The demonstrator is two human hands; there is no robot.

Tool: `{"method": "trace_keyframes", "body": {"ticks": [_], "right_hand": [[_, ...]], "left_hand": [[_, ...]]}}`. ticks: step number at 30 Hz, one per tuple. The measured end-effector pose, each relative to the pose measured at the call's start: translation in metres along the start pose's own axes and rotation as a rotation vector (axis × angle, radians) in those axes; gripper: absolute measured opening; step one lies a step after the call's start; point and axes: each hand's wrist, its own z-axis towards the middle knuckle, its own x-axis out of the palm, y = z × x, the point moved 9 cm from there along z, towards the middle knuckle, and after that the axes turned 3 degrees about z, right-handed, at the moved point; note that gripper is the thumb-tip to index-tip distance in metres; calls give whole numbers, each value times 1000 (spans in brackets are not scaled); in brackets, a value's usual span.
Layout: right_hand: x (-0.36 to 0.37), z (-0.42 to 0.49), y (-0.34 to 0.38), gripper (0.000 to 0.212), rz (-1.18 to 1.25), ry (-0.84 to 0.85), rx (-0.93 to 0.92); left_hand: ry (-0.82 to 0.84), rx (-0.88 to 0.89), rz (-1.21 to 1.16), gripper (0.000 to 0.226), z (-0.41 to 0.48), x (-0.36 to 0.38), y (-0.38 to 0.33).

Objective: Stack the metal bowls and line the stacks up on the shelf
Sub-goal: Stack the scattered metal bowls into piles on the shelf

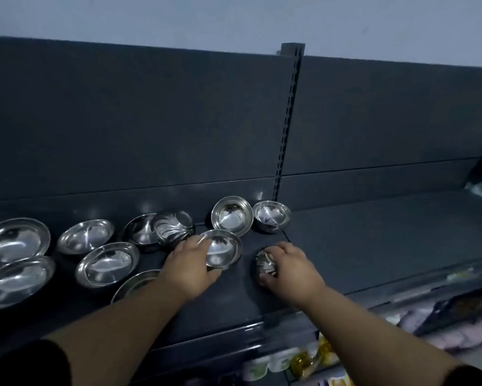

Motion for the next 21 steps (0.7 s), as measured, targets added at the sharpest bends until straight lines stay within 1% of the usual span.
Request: {"method": "trace_keyframes", "body": {"ticks": [2,3,4,7,10,14,18,21], "right_hand": [[3,12,-14,68,-1,56,-49],[6,17,-19,71,-7,78,-74],[8,21,-25,74,-3,115,-84],[17,31,-38,81,43,162,-123],[27,37,-48,92,113,200,-136],[36,43,-58,107,166,230,-118],[36,47,-60,108,170,199,-118],[28,48,-63,107,249,179,-68]], "left_hand": [[-2,-53,-2,92,11,8,-8],[-5,-76,-5,94,13,11,-11],[-5,-92,-9,91,15,16,-12],[-19,-127,-14,71,18,28,-16],[-73,-121,-59,47,16,31,-23],[-151,-130,-148,25,13,30,-28],[-204,-164,-204,26,12,30,-21],[-304,-246,-340,38,14,21,-8]]}}
